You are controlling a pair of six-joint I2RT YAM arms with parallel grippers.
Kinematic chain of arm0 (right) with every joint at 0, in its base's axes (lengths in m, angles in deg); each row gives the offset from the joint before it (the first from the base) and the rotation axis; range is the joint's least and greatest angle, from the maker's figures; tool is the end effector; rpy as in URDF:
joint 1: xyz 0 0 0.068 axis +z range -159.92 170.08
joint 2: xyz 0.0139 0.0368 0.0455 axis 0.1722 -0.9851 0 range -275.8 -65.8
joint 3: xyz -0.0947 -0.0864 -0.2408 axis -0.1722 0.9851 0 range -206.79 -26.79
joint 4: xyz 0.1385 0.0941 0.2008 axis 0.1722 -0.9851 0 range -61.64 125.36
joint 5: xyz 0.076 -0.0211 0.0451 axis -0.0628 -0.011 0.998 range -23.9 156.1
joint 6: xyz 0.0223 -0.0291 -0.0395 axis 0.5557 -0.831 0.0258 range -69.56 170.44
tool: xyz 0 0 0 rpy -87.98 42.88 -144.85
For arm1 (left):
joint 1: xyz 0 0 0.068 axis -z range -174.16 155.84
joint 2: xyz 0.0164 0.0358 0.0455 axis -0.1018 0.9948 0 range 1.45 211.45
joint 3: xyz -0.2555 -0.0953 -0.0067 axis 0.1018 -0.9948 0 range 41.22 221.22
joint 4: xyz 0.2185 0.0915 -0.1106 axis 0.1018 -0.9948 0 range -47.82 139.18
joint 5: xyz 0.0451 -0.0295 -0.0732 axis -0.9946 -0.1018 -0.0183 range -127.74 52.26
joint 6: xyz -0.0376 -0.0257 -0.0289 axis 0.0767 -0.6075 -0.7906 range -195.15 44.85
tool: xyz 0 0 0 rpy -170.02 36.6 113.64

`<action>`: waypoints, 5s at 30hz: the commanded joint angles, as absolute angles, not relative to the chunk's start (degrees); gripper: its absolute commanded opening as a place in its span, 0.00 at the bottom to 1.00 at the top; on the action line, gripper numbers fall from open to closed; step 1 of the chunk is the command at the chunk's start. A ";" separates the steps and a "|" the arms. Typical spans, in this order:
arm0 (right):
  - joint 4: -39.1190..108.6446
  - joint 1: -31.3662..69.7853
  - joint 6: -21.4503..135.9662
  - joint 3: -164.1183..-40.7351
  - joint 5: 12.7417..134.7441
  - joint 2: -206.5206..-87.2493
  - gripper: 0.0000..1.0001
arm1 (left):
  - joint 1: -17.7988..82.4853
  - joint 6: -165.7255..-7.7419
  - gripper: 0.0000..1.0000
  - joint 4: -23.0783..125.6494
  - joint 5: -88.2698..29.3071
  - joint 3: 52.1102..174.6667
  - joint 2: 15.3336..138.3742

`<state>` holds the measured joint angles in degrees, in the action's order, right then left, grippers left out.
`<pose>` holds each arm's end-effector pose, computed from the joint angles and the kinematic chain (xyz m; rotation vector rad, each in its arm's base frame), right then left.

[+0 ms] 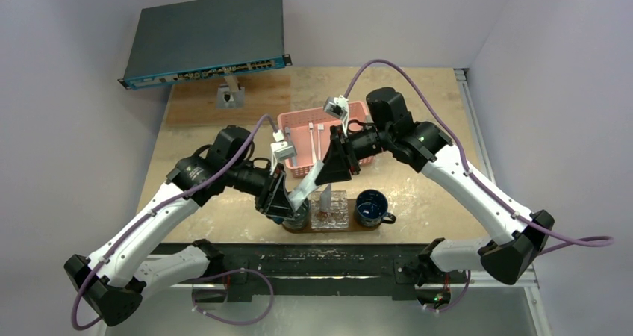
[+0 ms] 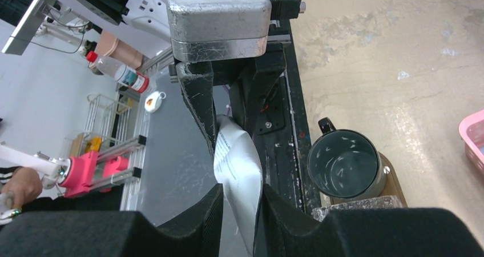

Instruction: Prepare toiletry sets of a toothbrush and toothpaste on the tray

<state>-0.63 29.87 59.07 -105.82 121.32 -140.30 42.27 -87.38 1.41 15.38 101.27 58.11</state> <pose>0.1882 0.1948 0.3978 -1.1720 1.8815 1.5037 0.1312 -0.1321 0.3417 0.9857 2.2166 -1.4926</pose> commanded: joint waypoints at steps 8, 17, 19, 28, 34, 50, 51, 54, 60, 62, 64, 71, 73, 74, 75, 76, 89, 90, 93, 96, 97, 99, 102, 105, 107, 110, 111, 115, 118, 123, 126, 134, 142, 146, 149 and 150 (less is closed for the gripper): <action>2.10 30.07 59.43 -106.06 124.34 -139.81 0.28 | 43.13 -85.39 0.00 2.74 15.87 102.57 57.60; 4.01 30.13 59.77 -104.35 124.44 -138.12 0.00 | 43.14 -85.56 0.22 2.18 14.51 103.59 58.49; 3.71 30.15 59.85 -104.35 123.87 -138.04 0.00 | 43.16 -85.72 0.36 2.20 14.02 103.86 58.64; 4.00 30.15 61.54 -104.18 120.51 -136.70 0.00 | 43.11 -87.63 0.63 4.25 11.68 104.72 58.75; 5.10 31.07 63.10 -104.19 120.10 -136.64 0.00 | 43.14 -90.25 0.66 8.41 13.51 105.02 59.56; 7.56 32.93 64.42 -102.99 120.33 -136.97 0.00 | 43.15 -91.38 0.20 13.12 18.37 104.77 59.78; 7.40 32.97 64.34 -103.14 120.26 -136.99 0.00 | 43.17 -91.42 0.26 13.08 18.35 104.62 59.68; 5.90 32.97 63.43 -103.70 119.14 -137.13 0.00 | 43.19 -91.26 0.46 12.20 17.63 104.67 59.31; 1.80 33.14 61.98 -104.82 116.49 -136.53 0.00 | 43.04 -90.27 0.62 9.48 13.07 105.64 57.88; -0.35 33.21 61.50 -105.33 115.07 -136.10 0.00 | 43.10 -90.12 0.65 8.36 9.94 106.50 57.26; -1.90 33.29 61.35 -105.97 113.74 -135.65 0.00 | 43.06 -90.24 0.68 7.70 5.83 107.01 56.50; -9.36 34.10 60.92 -109.06 105.77 -134.11 0.00 | 43.08 -91.67 0.72 6.49 -6.14 107.82 53.92; -11.49 34.26 60.84 -109.91 104.26 -134.01 0.00 | 43.03 -91.75 0.74 6.10 -8.34 108.04 53.23; -12.76 34.43 60.82 -110.46 103.06 -134.01 0.00 | 43.07 -91.75 0.75 5.76 -10.16 108.21 52.95; -13.79 34.65 60.69 -111.38 102.33 -133.96 0.00 | 43.07 -91.87 0.76 5.42 -11.62 108.27 52.57; -14.90 34.91 60.71 -111.94 101.23 -133.92 0.00 | 43.04 -91.86 0.80 5.14 -13.26 108.33 52.27; -31.29 39.87 63.12 -121.17 83.84 -136.18 0.00 | 43.04 -91.28 0.96 4.60 -20.49 105.14 49.38; -32.27 40.05 63.37 -121.54 83.10 -136.34 0.00 | 43.06 -91.10 0.96 4.62 -20.70 104.93 49.23; -35.24 40.42 64.36 -122.84 78.32 -136.90 0.00 | 43.03 -90.74 0.96 4.81 -21.08 104.15 48.74; -37.49 40.60 65.53 -124.03 73.93 -137.99 0.00 | 43.03 -90.48 0.96 5.63 -21.55 102.90 48.48; -37.63 40.68 65.96 -124.14 72.76 -138.31 0.00 | 43.00 -90.37 0.96 5.89 -21.97 102.49 48.40; -37.55 40.75 66.80 -124.26 70.49 -139.06 0.00 | 43.01 -90.47 0.96 6.41 -22.63 101.58 48.23; -37.56 41.03 67.69 -124.33 66.79 -140.52 0.00 | 43.06 -90.12 0.96 6.52 -22.80 100.76 47.97; -36.64 41.38 68.18 -124.54 65.04 -141.92 0.00 | 43.05 -90.06 0.96 6.95 -23.10 99.88 47.54; -36.14 41.69 68.20 -125.22 64.55 -142.97 0.00 | 43.03 -90.12 0.96 7.43 -23.31 99.15 47.34; -35.46 42.06 68.35 -126.11 64.08 -144.38 0.00 | 43.04 -90.02 0.96 6.87 -24.73 98.95 47.18; -35.48 42.22 68.41 -126.49 63.37 -144.91 0.00 | 43.05 -89.93 0.96 6.68 -25.02 98.90 46.98; -34.88 42.83 68.63 -127.05 62.01 -146.46 0.00 | 43.07 -90.09 0.96 6.78 -24.95 98.23 46.24; -35.39 43.23 68.89 -127.66 60.37 -147.72 0.00 | 43.07 -90.10 0.96 6.73 -25.04 98.01 45.94; -35.31 43.91 69.15 -127.94 60.15 -148.65 0.00 | 42.98 -90.03 0.96 6.73 -24.89 98.06 45.92; -35.23 44.13 69.41 -127.87 59.68 -148.91 0.00 | 43.05 -90.01 0.96 6.80 -24.68 98.00 45.93; -33.76 45.03 69.78 -125.40 58.82 -149.37 0.00 | 43.04 -90.01 0.96 6.87 -24.33 98.07 46.17; -31.90 46.05 69.87 -122.64 58.07 -150.32 0.00 | 43.06 -90.01 0.96 6.91 -24.70 98.07 46.18; -31.25 46.42 69.95 -121.80 57.84 -150.64 0.00 | 43.03 -90.01 0.96 6.89 -24.73 98.07 46.18; -30.63 46.63 70.12 -120.66 57.51 -150.70 0.00 | 43.08 -90.05 0.96 6.82 -24.73 97.98 46.27; -30.45 46.74 70.13 -120.23 57.45 -150.71 0.00 | 43.05 -90.01 0.96 6.85 -24.72 98.06 46.32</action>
<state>-33.09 46.18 69.03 -121.09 59.16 -151.32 43.21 -90.60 5.00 -24.51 98.19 46.44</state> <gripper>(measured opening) 0.026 0.956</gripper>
